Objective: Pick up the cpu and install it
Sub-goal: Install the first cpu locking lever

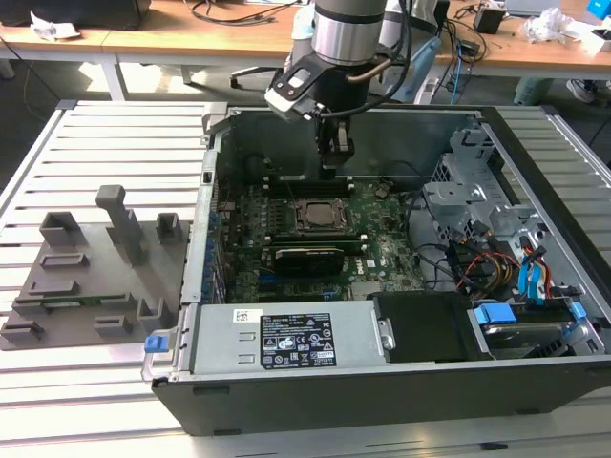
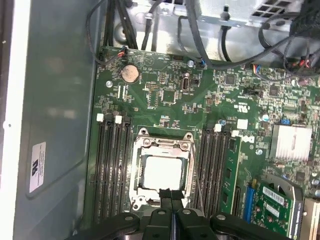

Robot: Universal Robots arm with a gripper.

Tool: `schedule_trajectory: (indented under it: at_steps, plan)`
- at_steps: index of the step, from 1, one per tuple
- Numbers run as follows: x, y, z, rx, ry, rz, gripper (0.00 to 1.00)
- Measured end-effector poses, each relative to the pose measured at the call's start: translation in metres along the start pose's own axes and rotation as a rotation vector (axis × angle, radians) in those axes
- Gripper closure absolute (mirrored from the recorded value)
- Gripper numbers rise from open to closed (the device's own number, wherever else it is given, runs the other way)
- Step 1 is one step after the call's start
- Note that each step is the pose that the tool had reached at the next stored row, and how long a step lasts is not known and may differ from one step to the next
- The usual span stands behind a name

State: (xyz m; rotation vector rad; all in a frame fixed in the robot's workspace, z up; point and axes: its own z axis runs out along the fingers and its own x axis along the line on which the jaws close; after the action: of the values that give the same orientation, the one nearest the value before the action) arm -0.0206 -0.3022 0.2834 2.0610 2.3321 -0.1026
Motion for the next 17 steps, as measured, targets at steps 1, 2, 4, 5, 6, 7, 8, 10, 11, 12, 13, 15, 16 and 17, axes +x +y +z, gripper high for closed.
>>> schedule_trajectory:
  at_steps: [1,2,4,5,6,7,8,10,11,12,13,15,16,17]
  plan:
    - [0.0000,0.0000,0.0000,-0.0012,-0.0006,-0.018,0.89]
    - [0.0000,0.0000,0.0000,-0.0026,-0.0013,-0.040,0.89]
    - [0.0000,0.0000,0.0000,-0.0056,-0.0027,-0.086,0.89]
    - [0.0000,0.0000,0.0000,-0.0072,-0.0034,-0.111,0.89]
    - [0.0000,0.0000,0.0001,-0.0085,-0.0039,-0.130,0.89]
    - [0.0000,0.0000,0.0001,-0.0106,-0.0049,-0.162,0.89]
    - [0.0000,0.0000,0.0000,-0.0127,-0.0061,-0.196,0.89]
    - [0.0000,0.0001,0.0001,-0.0155,-0.0073,-0.238,0.89]
    - [0.0000,0.0000,0.0000,-0.0174,-0.0084,-0.270,0.89]
    - [0.0000,0.0000,0.0000,-0.0202,-0.0097,-0.312,0.89]
    - [0.0000,0.0000,0.0000,-0.0217,-0.0105,-0.336,0.89]
    - [0.0000,0.0000,0.0000,-0.0257,-0.0124,-0.398,0.89]
    - [0.0000,0.0000,0.0000,-0.0266,-0.0128,-0.412,0.89]
    - [0.0000,0.0000,0.0000,-0.0280,-0.0135,-0.434,0.89]
